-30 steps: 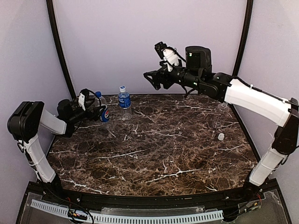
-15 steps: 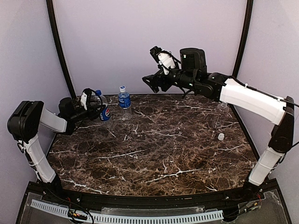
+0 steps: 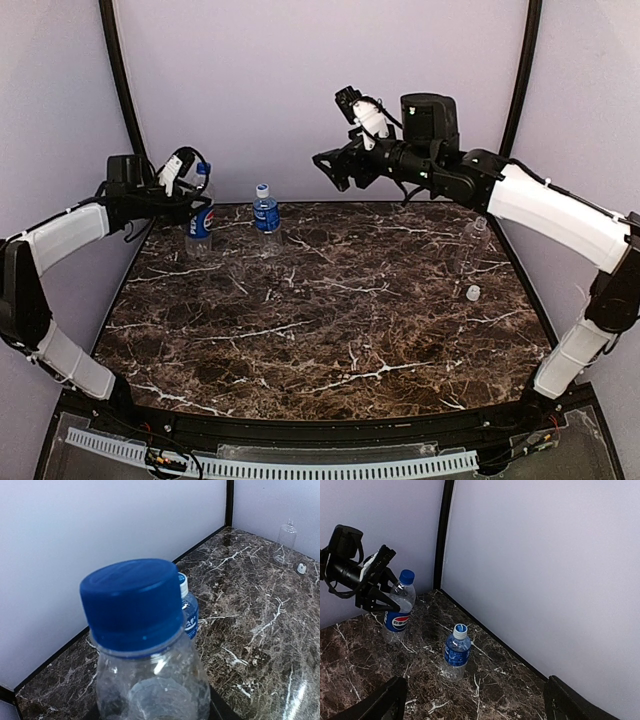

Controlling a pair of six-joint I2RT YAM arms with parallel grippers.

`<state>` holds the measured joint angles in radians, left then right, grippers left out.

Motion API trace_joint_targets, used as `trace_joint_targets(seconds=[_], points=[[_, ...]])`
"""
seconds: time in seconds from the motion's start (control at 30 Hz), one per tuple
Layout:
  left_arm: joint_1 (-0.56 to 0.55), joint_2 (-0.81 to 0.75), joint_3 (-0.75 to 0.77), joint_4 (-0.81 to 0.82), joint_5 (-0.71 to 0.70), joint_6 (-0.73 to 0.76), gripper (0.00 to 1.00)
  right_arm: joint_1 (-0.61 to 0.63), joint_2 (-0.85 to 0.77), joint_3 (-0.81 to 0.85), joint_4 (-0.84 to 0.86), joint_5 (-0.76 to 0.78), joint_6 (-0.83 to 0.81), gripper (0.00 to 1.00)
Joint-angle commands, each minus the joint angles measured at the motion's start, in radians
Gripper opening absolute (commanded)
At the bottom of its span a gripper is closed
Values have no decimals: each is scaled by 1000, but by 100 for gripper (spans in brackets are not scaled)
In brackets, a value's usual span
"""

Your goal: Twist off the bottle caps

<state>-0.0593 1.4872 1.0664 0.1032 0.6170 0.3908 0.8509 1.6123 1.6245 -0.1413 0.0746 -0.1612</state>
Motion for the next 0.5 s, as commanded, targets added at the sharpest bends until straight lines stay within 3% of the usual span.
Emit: trace_joint_targets(seconds=[0.0, 0.13, 0.2, 0.3, 0.47], points=[[-10, -92, 210, -708, 50, 160, 39, 10, -36, 48, -69, -90, 45, 94], [-114, -199, 326, -1051, 6, 327, 40, 10, -37, 71, -137, -218, 52, 93], [-189, -224, 400, -1176, -100, 373, 41, 10, -36, 84, -158, -285, 62, 91], [-295, -255, 469, -1222, -199, 366, 41, 19, -26, 87, -153, -373, 89, 83], [-469, -260, 494, -1132, -235, 301, 40, 72, -25, 40, -55, -482, 90, 82]])
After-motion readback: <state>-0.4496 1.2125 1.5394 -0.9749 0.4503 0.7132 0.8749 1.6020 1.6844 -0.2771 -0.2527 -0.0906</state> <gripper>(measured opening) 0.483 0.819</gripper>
